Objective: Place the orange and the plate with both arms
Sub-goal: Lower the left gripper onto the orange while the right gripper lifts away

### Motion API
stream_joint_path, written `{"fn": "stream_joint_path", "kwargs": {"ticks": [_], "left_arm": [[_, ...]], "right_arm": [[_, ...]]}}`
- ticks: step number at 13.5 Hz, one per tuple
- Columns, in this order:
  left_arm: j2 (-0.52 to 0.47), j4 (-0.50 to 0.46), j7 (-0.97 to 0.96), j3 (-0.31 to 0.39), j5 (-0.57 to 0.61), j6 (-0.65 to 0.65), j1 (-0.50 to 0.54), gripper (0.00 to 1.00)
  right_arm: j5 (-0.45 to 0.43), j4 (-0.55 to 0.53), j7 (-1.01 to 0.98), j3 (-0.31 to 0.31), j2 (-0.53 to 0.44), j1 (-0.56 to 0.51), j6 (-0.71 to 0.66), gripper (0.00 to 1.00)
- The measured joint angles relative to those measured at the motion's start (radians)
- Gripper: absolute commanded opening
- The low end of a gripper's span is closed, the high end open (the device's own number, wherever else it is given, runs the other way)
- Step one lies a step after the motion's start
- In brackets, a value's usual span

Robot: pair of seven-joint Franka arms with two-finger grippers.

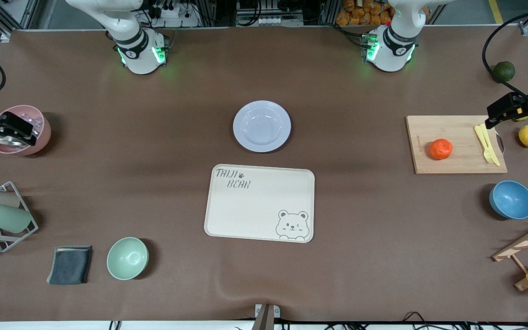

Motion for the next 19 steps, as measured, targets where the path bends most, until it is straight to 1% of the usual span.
{"fn": "stream_joint_path", "kwargs": {"ticks": [8, 10, 11, 13, 15, 17, 19], "left_arm": [[0.005, -0.007, -0.01, 0.004, 0.001, -0.005, 0.009, 1.0], [0.019, -0.036, -0.014, 0.006, 0.002, -0.001, 0.051, 1.0], [0.031, -0.066, -0.012, 0.008, 0.002, 0.026, 0.076, 1.0], [0.041, -0.171, -0.008, 0.008, 0.002, 0.136, 0.114, 1.0], [0.042, -0.296, -0.009, 0.008, 0.002, 0.234, 0.123, 1.0], [0.042, -0.432, -0.012, 0.008, 0.003, 0.335, 0.129, 1.0], [0.045, -0.584, -0.014, 0.008, 0.024, 0.488, 0.161, 1.0]], "right_arm": [[-0.002, 0.008, 0.0, 0.0, -0.001, 0.0, 0.0, 1.0], [-0.004, 0.008, 0.0, -0.002, 0.0, -0.001, 0.0, 1.0], [-0.006, 0.008, 0.0, -0.003, 0.0, -0.001, 0.0, 1.0], [-0.006, 0.006, 0.0, -0.004, 0.003, -0.002, 0.0, 1.0], [-0.006, 0.003, 0.0, -0.001, 0.006, -0.001, 0.0, 1.0], [-0.006, -0.002, 0.0, 0.005, 0.008, 0.003, -0.001, 1.0], [-0.006, -0.004, 0.0, 0.01, 0.017, 0.005, -0.001, 1.0]]}}
